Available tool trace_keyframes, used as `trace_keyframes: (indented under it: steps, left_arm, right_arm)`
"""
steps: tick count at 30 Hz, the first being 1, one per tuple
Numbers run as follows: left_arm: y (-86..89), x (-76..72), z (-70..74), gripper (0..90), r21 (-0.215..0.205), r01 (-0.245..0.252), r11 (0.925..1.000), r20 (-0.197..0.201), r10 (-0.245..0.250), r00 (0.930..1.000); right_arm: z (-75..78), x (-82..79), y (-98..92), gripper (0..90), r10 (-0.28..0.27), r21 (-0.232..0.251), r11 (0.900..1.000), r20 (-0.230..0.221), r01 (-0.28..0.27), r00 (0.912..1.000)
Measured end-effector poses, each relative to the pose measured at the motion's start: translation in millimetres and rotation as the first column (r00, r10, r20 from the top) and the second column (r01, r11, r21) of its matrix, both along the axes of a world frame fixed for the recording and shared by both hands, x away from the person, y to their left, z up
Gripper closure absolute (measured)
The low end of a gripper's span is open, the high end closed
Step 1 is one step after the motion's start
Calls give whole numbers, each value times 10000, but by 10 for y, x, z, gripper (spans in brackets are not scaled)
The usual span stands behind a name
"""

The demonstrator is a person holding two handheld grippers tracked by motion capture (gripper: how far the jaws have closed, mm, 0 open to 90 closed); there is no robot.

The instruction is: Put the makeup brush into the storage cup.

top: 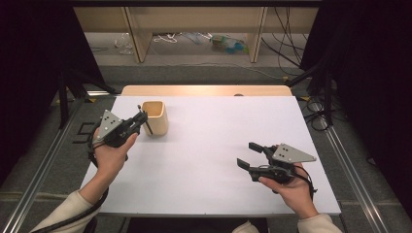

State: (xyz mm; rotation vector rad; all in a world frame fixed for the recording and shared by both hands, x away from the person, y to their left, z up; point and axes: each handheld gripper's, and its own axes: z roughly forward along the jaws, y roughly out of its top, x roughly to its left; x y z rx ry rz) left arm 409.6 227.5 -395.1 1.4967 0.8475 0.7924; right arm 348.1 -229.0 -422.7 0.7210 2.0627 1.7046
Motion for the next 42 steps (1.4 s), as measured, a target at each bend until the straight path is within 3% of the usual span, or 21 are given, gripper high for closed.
trace_keyframes:
  steps: [11, 13, 16, 21, 22, 24, 25, 27, 29, 42]
  left_arm:
    - [-32, 49, 12, 834, -32, -141, 9999, -21, 141, 9999]
    - [-32, 57, 18, 835, -20, -181, 9998, -32, 181, 9998]
    - [-36, 73, 28, 835, 25, -230, 9997, -20, 230, 9997]
    - [-48, 95, 48, 834, 112, -316, 9994, 18, 316, 9995]
    - [-47, 100, 53, 835, 134, -313, 9994, 20, 313, 9995]
    - [-47, 107, 64, 835, 112, -341, 9994, 3, 341, 9994]
    - [-43, 110, 71, 835, 155, -353, 9993, 21, 353, 9994]
    - [-45, 110, 83, 835, 94, -388, 9992, 14, 388, 9992]
    - [-34, 117, 103, 835, 183, -420, 9990, 87, 418, 9991]
    - [-23, 142, 173, 835, 164, -473, 9987, 69, 472, 9989]
  right_arm:
    - [0, -4, -1, 296, -88, -30, 10000, -42, 88, 10000]
    - [2, -20, 3, 295, -78, 4, 10000, -340, 78, 9994]
    - [0, -18, 4, 295, -14, 45, 10000, -361, 16, 9993]
    - [0, -17, 2, 295, -41, 30, 10000, -353, 42, 9994]
    - [-3, 0, -2, 295, -59, 17, 10000, -68, 59, 10000]
    - [-4, -9, -1, 295, -55, 14, 10000, -259, 56, 9996]
    - [-3, 0, -7, 295, -132, -55, 9999, -50, 131, 9999]
    - [-1, -16, -3, 295, -103, -22, 9999, -337, 103, 9994]
    - [-4, 1, -6, 295, -125, -60, 9999, -62, 125, 9999]
    - [-8, -1, -6, 296, -163, -63, 9998, -125, 162, 9998]
